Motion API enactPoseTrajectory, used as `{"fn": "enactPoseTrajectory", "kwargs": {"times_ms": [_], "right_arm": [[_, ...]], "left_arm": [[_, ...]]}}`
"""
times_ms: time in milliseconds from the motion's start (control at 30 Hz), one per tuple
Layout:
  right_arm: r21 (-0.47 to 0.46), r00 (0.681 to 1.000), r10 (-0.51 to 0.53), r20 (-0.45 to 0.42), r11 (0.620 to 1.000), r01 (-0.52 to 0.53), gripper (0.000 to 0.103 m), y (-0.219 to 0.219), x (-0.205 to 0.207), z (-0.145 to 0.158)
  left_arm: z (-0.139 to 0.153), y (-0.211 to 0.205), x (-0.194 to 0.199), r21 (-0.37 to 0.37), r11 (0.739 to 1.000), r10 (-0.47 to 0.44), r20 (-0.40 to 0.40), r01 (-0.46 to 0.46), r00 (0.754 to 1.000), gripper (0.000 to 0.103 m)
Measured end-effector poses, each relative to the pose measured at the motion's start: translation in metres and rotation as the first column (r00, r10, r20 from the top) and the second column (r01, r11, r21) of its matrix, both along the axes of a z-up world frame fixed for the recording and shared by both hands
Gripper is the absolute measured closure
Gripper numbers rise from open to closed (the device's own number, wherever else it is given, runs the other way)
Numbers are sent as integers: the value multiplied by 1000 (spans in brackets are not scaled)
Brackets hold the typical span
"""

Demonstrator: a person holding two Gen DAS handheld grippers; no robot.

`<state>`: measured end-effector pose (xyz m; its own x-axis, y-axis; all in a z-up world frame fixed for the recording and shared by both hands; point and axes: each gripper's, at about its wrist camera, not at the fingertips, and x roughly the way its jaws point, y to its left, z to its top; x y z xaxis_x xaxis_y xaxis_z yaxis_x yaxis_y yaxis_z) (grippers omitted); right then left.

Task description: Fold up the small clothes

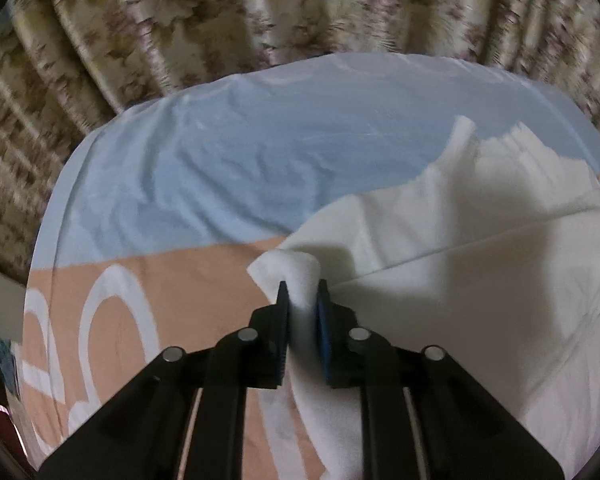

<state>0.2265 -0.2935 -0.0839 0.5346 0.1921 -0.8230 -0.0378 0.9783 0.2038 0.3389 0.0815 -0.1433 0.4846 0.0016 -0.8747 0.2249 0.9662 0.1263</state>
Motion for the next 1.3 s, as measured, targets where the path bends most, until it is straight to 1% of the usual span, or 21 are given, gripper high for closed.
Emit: {"fn": "enactPoseTrajectory", "kwargs": {"times_ms": [67,133,200,267,300,333,433,533,600,633,667,733,833,900,933,1033,1100,1167,1200,1233,1300], "right_arm": [[-16,1000,-22,-23,1000,21,94,-7,0,-10],[0,998,-49,-27,999,49,94,-16,4,-18],[23,997,-62,-48,998,63,92,-23,9,-26],[26,997,-50,-63,998,51,87,-24,12,-25],[24,998,-43,-47,999,44,86,-23,10,-20],[15,999,-37,-34,999,38,82,-23,9,-15],[-24,999,-42,10,999,43,56,-26,12,-3],[-20,999,-34,-34,999,34,53,-25,32,-13],[-7,999,-23,-47,1000,22,60,-21,41,-22],[-10,998,-13,-57,1000,12,78,-17,44,-26],[-27,998,-7,-55,1000,6,80,-14,46,-27],[-74,1000,15,-21,997,-17,91,-6,45,-23],[-122,998,10,62,993,-3,92,-6,45,-11],[-124,995,-24,96,992,36,92,-14,47,-7],[-114,994,-50,94,992,61,92,-22,51,-8],[-78,997,-64,36,995,67,92,-29,57,-24],[-97,998,-57,14,994,59,88,-26,56,-31],[-94,997,-69,19,993,70,75,-29,51,-29],[-78,997,-72,37,994,75,69,-31,46,-23],[-88,995,-78,68,993,84,57,-29,40,-14],[-117,990,-61,126,990,76,51,-18,30,2]], "left_arm": [[1,-6,-1,7,1000,-12,13,12,1000,70],[6,-10,-7,-1,1000,-28,38,28,999,41],[14,-13,-16,11,999,-36,64,36,997,39],[21,-14,-25,22,999,-31,80,30,996,39],[26,-13,-32,17,999,-28,91,27,995,36],[32,-12,-39,2,1000,-21,100,21,995,32],[35,-10,-56,-50,999,-6,85,11,996,31],[21,-13,-62,-17,1000,6,56,-5,998,31],[5,-15,-62,12,1000,23,18,-23,1000,31],[0,-14,-63,13,999,30,8,-30,1000,31],[-1,-12,-64,-1,999,36,8,-36,999,31],[0,-7,-66,-30,998,51,8,-50,999,31],[4,-6,-67,-33,998,57,27,-56,998,31],[5,-6,-67,-26,998,59,32,-58,998,31],[4,-6,-68,-23,998,60,30,-59,998,31],[-2,-4,-65,-23,997,73,15,-72,997,29],[1,-1,-63,-38,996,83,14,-83,996,29],[10,2,-61,-50,994,97,36,-95,995,30],[17,4,-59,-64,993,102,51,-99,993,29],[24,6,-56,-82,991,110,69,-105,992,29],[31,3,-43,-94,989,121,80,-113,989,28]]}}
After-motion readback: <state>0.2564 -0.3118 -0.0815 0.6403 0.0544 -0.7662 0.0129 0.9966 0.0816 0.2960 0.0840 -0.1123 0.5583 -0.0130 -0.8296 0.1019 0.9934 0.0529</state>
